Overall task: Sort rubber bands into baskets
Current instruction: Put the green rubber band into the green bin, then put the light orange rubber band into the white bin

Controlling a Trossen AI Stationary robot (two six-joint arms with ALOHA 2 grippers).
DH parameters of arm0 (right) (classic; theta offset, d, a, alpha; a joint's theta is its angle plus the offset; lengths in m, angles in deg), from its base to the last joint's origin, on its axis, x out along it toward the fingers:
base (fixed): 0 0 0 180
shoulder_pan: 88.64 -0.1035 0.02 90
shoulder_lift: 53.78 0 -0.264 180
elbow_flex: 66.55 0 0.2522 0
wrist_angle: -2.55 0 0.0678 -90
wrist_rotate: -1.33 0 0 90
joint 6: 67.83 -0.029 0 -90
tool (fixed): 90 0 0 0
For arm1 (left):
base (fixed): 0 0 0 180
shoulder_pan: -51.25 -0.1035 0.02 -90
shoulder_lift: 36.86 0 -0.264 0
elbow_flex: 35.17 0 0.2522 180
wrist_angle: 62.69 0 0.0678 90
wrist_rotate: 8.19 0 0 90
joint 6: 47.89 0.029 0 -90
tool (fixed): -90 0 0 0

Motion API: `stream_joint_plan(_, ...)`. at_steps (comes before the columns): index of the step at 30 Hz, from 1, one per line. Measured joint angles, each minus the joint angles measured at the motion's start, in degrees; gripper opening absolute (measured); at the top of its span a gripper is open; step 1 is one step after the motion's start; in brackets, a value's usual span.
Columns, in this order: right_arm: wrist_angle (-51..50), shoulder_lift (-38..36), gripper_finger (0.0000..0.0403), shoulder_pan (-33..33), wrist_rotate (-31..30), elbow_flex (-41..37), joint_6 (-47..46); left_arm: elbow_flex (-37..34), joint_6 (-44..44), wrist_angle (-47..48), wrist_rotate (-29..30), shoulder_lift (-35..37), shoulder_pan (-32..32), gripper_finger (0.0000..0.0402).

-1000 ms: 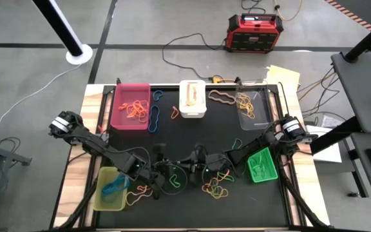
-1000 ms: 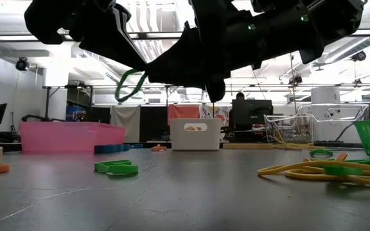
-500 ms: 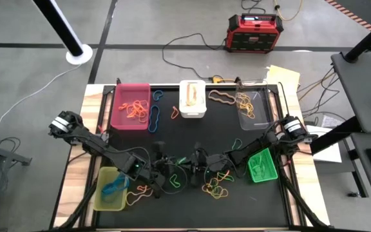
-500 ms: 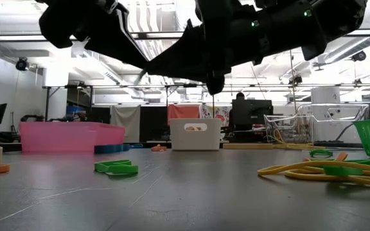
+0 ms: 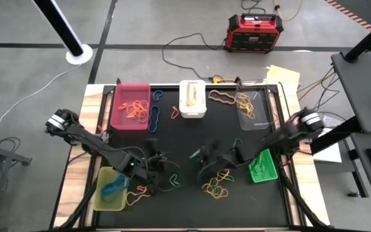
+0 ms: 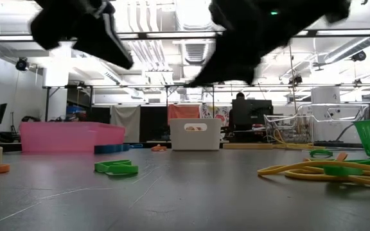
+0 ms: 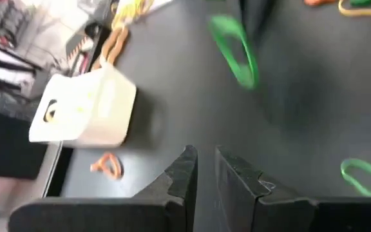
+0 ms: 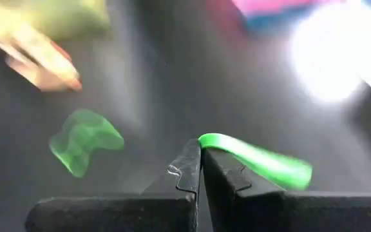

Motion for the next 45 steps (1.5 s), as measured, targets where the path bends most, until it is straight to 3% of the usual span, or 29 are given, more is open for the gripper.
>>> stream_joint_plan(4,-40.68,-8.0,0.0008,-1.11,0.97,5.32,-16.91,1.58,-5.38,8.5,-3.39,2.58,1.57,0.0041)
stream_joint_plan(7,-64.61,-12.07,0.0008,-2.51,9.91,10.36,-27.39,2.67,-7.48,10.71,-6.83,3.96,2.55,0.0041)
stream_joint_plan(10,-79.7,-14.7,0.0008,-3.86,20.13,13.6,-33.33,3.48,-8.04,10.57,-12.42,5.12,3.22,0.0041)
stream_joint_plan(14,-89.67,-17.85,0.0008,-5.04,29.46,12.79,-39.74,3.83,-9.85,10.81,-21.59,5.64,3.5,0.0041)
stream_joint_plan(18,-90.34,-21.2,0.0009,-5.87,32.15,7.72,-42.45,3.88,-11.43,10.82,-25.83,5.71,3.84,0.0041)
stream_joint_plan(23,-87.83,-24.6,0.0022,-5.86,34.01,1.1,-46.85,3.77,-14.81,13.99,-26.05,5.71,4.62,0.0041)
stream_joint_plan(28,-86.52,-26.37,0.0068,-5.86,34.64,-2.21,-48.7,3.71,-17.33,15.83,-26.43,5.71,4.89,0.0041)
stream_joint_plan(33,-86.21,-26.3,0.0128,-5.86,34.57,-1.47,-48.7,3.66,-20.38,16.15,-33.26,5.71,4.95,0.005)
stream_joint_plan(38,-80.84,-26.0,0.017,-5.99,30.29,-0.08,-48.61,3.29,-24.89,16.62,-38.85,5.06,6.17,0.0082)
stream_joint_plan(45,-67.16,-25.8,0.0193,-5.99,24.59,0.13,-42.53,2.85,-26.87,16.21,-37.47,-1.1,8.56,0.0127)
